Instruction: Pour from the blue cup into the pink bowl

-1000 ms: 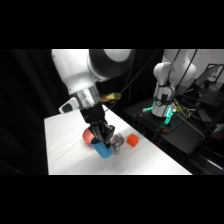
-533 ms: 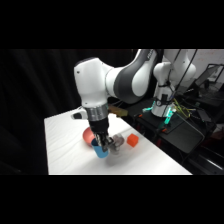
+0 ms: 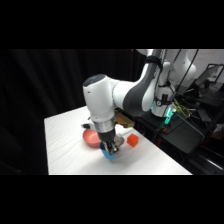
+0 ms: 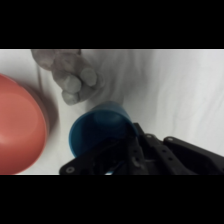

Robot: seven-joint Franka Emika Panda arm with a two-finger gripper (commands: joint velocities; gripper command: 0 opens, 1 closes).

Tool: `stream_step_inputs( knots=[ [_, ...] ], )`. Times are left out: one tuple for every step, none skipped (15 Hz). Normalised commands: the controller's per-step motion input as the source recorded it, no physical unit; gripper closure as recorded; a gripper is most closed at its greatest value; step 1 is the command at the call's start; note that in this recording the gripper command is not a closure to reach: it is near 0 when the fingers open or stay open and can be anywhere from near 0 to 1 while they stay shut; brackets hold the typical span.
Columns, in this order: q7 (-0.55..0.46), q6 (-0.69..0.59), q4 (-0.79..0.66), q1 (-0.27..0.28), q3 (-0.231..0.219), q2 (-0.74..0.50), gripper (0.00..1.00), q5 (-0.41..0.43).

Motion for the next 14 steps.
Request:
stream_step_inputs(
  knots=[
    [0.23,0.09,0.08,0.006,0.037,0.08,0.13,0.003],
    [0.23,0.13,0.07,0.049,0.0,0.08,0.13,-0.078],
    [0.22,0.15,0.07,0.067,0.002,0.09,0.13,-0.091],
    [0.24,0.18,0.06,0.091,-0.013,0.09,0.13,-0.118],
    [0.23,0.22,0.05,0.097,-0.004,0.1,0.13,-0.103],
    [0.23,0.22,0.06,0.099,-0.002,0.1,0.13,-0.097],
    [0.21,0.21,0.06,0.095,-0.003,0.1,0.13,-0.093],
    [0.21,0.2,0.06,0.089,-0.007,0.09,0.13,-0.087],
    [0.19,0.18,0.06,0.08,-0.011,0.07,0.13,-0.085],
    [0.18,0.16,0.06,0.072,-0.016,0.05,0.13,-0.082],
    [0.17,0.11,0.06,0.067,-0.027,0.04,0.13,-0.094],
    [0.18,0.04,0.05,0.077,-0.055,0.0,0.0,-0.13],
    [0.17,-0.03,0.05,0.074,-0.061,-0.02,0.0,-0.139],
    [0.11,-0.15,0.05,0.032,-0.015,-0.05,0.0,-0.082]
  ],
)
